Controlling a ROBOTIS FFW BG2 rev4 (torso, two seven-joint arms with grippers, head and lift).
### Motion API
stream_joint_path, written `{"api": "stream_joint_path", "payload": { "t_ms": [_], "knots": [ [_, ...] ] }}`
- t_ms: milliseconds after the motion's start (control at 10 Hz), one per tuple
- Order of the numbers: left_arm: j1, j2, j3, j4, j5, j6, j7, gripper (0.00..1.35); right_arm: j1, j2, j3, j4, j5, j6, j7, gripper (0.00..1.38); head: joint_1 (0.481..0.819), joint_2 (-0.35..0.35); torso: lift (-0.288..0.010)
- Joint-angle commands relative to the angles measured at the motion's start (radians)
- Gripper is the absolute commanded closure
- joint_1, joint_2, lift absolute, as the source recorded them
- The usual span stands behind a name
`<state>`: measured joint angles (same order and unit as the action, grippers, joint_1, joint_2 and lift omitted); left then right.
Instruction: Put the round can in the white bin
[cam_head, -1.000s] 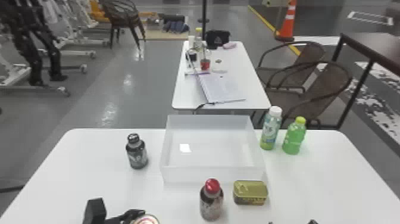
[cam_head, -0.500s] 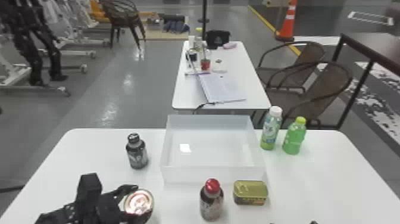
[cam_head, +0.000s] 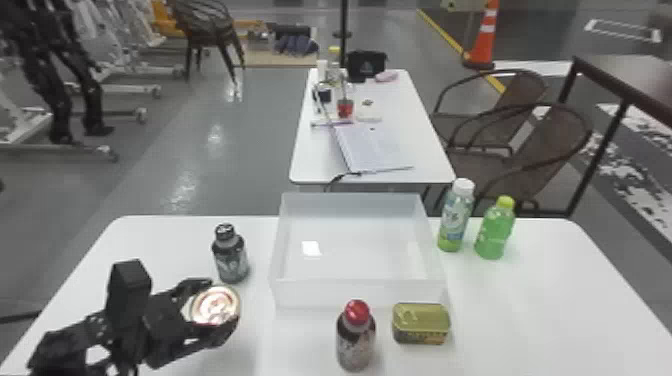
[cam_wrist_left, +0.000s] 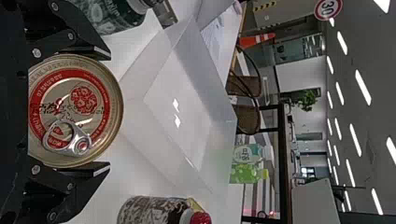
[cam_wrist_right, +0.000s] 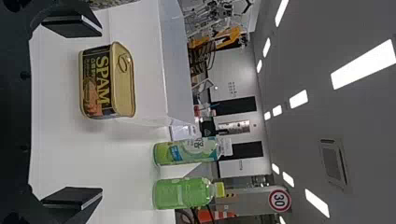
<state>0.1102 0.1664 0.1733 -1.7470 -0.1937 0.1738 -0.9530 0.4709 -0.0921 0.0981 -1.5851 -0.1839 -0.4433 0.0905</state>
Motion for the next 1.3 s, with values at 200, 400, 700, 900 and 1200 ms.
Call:
{"api": "stream_joint_path", "payload": {
  "t_ms": [200,400,700,900,1200],
  "knots": [
    [-0.086,-0.002,-0.063,-0.014,0.036,0.01,0.011,0.75,-0.008,0.002,0.002,0.005,0.003,0.0,0.0,0.1,0.549,0.0,-0.1],
    [-0.129,-0.013,-0.094,0.02,0.06,-0.008,0.016,0.75,-0.014,0.014,0.003,0.013,0.006,0.0,0.0,0.09,0.549,0.0,-0.1],
    [-0.218,-0.028,-0.156,0.138,0.119,-0.069,0.016,0.75,-0.021,0.02,0.005,0.017,0.009,0.0,0.002,0.09,0.549,0.0,-0.1],
    [-0.256,-0.038,-0.189,0.213,0.143,-0.103,0.016,0.76,-0.023,0.026,0.005,0.022,0.009,-0.006,0.002,0.09,0.549,0.0,-0.1],
    [-0.34,-0.058,-0.238,0.396,0.188,-0.188,0.016,0.76,-0.028,0.029,0.005,0.027,0.009,-0.009,0.005,0.09,0.549,0.0,-0.1]
  ]
}}
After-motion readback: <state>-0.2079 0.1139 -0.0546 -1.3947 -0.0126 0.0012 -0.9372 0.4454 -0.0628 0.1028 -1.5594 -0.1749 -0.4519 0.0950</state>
